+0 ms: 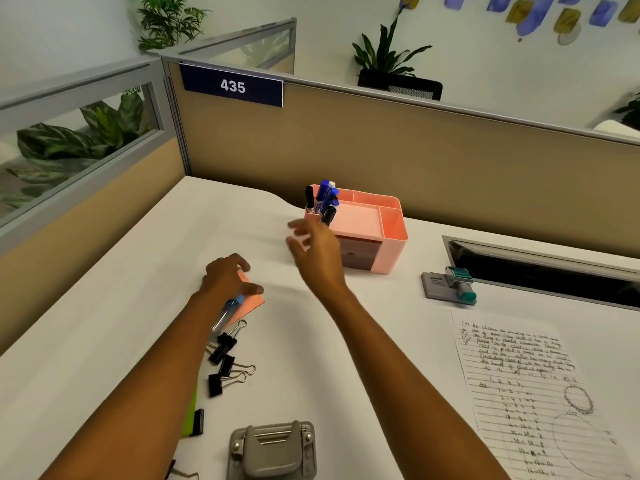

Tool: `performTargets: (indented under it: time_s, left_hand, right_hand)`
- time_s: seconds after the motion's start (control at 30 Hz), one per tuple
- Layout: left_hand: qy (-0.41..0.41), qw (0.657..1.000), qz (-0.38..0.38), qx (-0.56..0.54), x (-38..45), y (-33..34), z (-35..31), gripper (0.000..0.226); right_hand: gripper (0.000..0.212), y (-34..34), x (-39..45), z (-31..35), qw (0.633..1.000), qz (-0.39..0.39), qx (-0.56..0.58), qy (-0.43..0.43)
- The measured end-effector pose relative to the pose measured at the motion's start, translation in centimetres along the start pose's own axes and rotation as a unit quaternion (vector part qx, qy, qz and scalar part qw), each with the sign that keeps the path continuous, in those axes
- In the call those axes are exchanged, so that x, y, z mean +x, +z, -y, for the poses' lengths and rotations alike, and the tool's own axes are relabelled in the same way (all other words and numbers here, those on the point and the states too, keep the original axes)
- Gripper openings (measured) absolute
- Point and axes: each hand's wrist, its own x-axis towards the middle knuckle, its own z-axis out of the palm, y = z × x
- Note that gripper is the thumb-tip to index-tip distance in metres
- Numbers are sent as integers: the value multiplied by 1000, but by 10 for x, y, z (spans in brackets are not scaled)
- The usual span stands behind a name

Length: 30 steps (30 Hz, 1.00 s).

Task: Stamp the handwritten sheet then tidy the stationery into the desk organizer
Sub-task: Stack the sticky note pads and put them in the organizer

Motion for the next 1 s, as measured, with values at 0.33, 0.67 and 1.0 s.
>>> performTargets:
  time_s: [0.33, 0.67, 1.0]
  left_hand:
    - [155, 979, -69, -118, -21, -13, -31, 26]
    - [163, 960, -132, -186, -41, -10, -32, 38]
    - [74, 994, 1, -82, -70, -22, 55, 43]
  right_hand:
    - [55, 26, -26, -28, 969, 175, 50, 169]
    - [40, 21, -31, -32, 943, 113, 214, 230]
    - [49, -12, -52, -45, 928, 64, 255, 264]
